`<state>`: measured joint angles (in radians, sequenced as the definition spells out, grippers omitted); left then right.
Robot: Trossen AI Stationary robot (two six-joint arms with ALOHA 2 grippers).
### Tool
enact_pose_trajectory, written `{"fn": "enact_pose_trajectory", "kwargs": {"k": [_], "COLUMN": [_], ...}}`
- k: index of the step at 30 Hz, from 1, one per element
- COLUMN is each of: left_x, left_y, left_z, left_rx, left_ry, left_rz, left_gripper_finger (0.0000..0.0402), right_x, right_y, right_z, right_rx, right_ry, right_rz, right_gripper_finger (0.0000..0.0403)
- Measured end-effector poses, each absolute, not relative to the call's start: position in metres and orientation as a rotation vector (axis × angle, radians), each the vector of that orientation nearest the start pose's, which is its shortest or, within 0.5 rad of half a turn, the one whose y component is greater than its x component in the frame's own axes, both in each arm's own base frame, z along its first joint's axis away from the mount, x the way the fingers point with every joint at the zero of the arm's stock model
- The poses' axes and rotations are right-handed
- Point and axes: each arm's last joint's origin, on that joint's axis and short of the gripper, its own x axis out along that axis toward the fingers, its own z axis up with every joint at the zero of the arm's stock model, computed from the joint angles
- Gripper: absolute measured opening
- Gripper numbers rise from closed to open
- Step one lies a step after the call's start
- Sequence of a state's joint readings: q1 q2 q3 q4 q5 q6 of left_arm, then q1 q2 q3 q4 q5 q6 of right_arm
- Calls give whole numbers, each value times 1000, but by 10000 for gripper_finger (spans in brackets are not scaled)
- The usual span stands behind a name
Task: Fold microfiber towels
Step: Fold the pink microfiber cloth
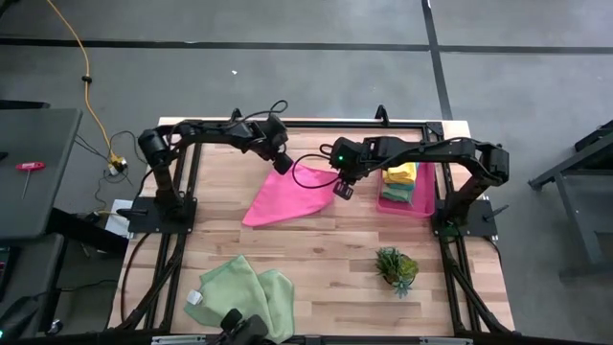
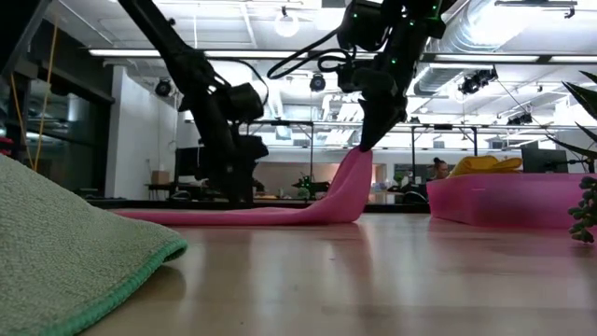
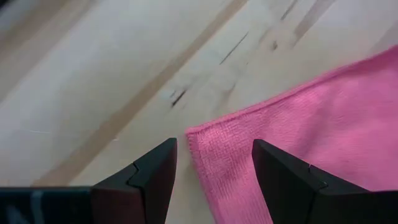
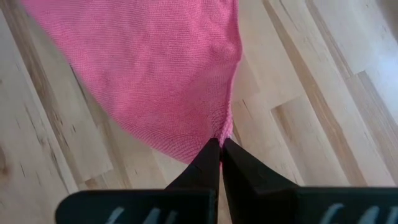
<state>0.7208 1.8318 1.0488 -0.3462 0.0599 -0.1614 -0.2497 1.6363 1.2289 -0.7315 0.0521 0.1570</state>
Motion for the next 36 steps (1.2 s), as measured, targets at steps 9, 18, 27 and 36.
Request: {"fn": "enact_pose_trajectory", "kwargs": {"k": [9,18,27,36], "left_x": [262,262,267,251], "left_y": [229,229,221,217], "left_z": [129,129,132,187], "left_rx": [-562,-583,-559,-444], "left_ry": [1054,1047,1053,958], "left_rz": [721,729,652,653], "left_gripper_finger": [200,162,12,1], "right_x": [318,318,318,317], "right_y": [-83,-83,-83,-88], "right_z": [238,238,238,239], "right_rx": [270,273,273,252], "right_ry": [1094,1093,1089,1081], "right_rz": [-369,-372,-371,-369], "right_gripper_finger": [0,0,0,0]}}
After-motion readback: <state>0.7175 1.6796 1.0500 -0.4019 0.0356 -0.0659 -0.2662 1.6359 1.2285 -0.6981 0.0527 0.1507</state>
